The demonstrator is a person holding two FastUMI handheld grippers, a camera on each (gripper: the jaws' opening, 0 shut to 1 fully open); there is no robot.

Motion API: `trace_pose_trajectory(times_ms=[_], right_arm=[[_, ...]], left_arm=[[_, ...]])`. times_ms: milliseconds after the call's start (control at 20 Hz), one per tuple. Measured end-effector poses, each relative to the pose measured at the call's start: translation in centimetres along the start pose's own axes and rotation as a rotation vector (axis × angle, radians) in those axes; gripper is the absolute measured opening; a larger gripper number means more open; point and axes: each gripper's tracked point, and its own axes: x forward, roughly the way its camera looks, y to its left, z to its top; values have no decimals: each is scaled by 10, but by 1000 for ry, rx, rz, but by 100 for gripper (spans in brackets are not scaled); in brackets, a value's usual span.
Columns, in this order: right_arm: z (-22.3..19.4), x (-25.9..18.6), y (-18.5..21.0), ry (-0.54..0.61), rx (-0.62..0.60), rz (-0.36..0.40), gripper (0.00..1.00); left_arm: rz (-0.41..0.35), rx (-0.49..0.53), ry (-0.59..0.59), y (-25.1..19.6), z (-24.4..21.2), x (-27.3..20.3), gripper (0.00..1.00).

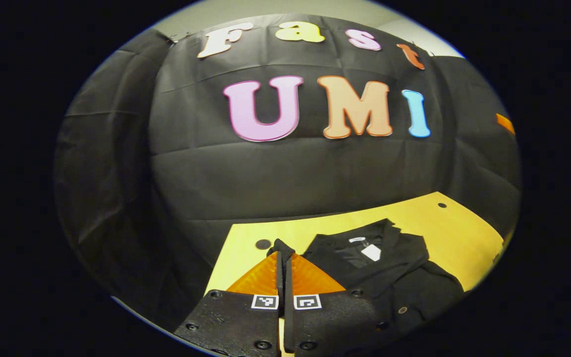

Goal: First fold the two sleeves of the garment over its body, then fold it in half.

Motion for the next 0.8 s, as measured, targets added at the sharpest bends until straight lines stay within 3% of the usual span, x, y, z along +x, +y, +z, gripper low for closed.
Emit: trace_pose_trajectory(times_ms=[400,800], right_arm=[[-16,-21,-86,30,1,-122,98],[-33,-41,-140,81,0,-204,98]], left_arm=[[-239,99,36,-135,0,50,0],[-375,125,173,-227,-46,90,0]])
